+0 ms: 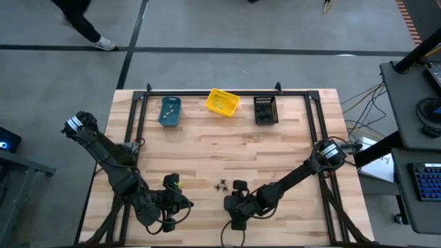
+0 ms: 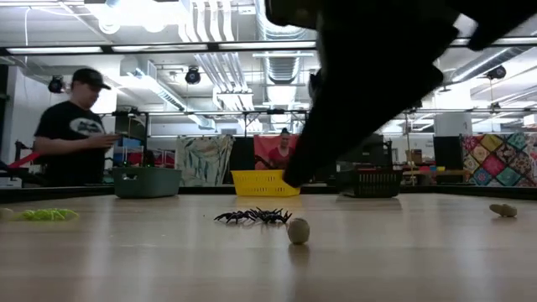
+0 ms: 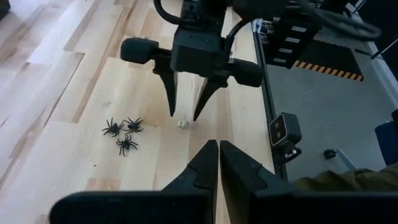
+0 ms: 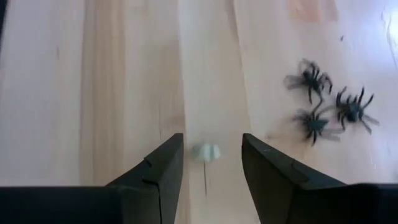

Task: Sort Halloween decoration
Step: Put the gray skull toy into the blue bin

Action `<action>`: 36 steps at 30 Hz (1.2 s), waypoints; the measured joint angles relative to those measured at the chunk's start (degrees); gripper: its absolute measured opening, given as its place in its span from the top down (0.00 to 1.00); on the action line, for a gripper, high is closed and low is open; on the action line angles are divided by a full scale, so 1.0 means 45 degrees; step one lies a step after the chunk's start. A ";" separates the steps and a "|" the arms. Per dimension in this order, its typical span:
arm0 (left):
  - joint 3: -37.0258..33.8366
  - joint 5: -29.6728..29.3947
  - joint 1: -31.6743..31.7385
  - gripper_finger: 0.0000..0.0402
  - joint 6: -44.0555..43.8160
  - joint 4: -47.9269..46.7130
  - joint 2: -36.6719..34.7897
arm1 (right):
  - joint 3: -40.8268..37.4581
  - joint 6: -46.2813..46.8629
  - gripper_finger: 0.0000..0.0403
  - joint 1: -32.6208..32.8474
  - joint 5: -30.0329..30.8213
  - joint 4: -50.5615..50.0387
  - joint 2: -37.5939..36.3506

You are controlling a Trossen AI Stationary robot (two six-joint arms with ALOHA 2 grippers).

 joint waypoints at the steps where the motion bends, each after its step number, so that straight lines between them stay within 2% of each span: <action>1: 0.0000 0.0000 0.0000 1.00 0.0000 -0.0005 0.0000 | 0.0000 -0.0076 0.62 -0.0010 0.0005 0.0142 0.0020; 11: 0.0000 0.0000 0.0000 1.00 0.0026 -0.0028 0.0000 | 0.0000 -0.0142 0.62 -0.0065 -0.0203 0.0173 0.0451; 22: 0.0000 0.0005 0.0005 1.00 0.0243 -0.0003 0.0000 | 0.0010 -0.0025 0.67 -0.0162 -0.0585 0.0657 0.1147; 36: 0.0000 0.0005 0.0005 1.00 0.0243 0.0002 0.0000 | 0.0015 0.0057 0.83 -0.0196 -0.0665 0.0816 0.1241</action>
